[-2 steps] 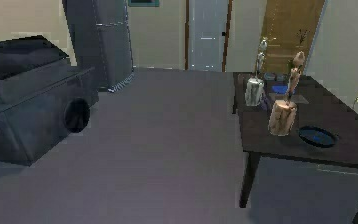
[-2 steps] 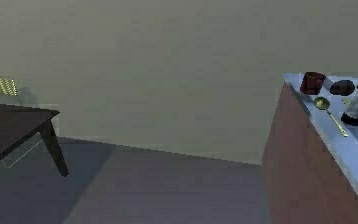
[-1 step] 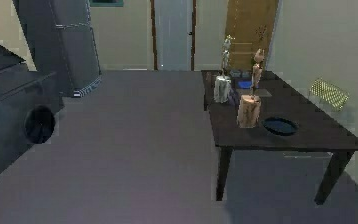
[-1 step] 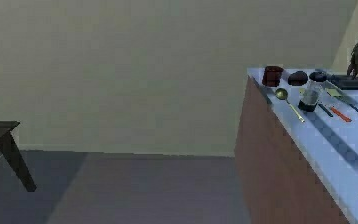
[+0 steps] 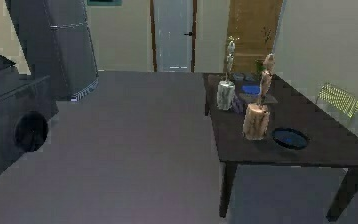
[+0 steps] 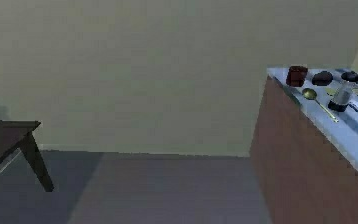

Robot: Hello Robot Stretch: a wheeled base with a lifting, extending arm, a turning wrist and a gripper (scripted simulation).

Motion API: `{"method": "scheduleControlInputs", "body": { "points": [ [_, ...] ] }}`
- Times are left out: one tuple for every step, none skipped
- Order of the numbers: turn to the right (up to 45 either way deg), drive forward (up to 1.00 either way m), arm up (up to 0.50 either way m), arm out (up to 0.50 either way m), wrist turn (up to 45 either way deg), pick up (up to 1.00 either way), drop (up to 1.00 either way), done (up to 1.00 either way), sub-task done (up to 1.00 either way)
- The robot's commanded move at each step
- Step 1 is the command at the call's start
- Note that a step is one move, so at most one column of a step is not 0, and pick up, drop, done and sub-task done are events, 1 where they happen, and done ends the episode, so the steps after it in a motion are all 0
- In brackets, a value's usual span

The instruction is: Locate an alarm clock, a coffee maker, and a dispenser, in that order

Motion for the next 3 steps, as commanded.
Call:
{"method": "scheduleControlInputs", "body": {
  "points": [
    [-45.0, 0.00, 0.00, 0.00, 0.0, 0.00, 0.00, 0.00, 0.00],
    [-45.0, 0.00, 0.00, 0.00, 0.0, 0.00, 0.00, 0.00, 0.00],
    [-45.0, 0.00, 0.00, 0.00, 0.0, 0.00, 0.00, 0.00, 0.00]
  ]
}}
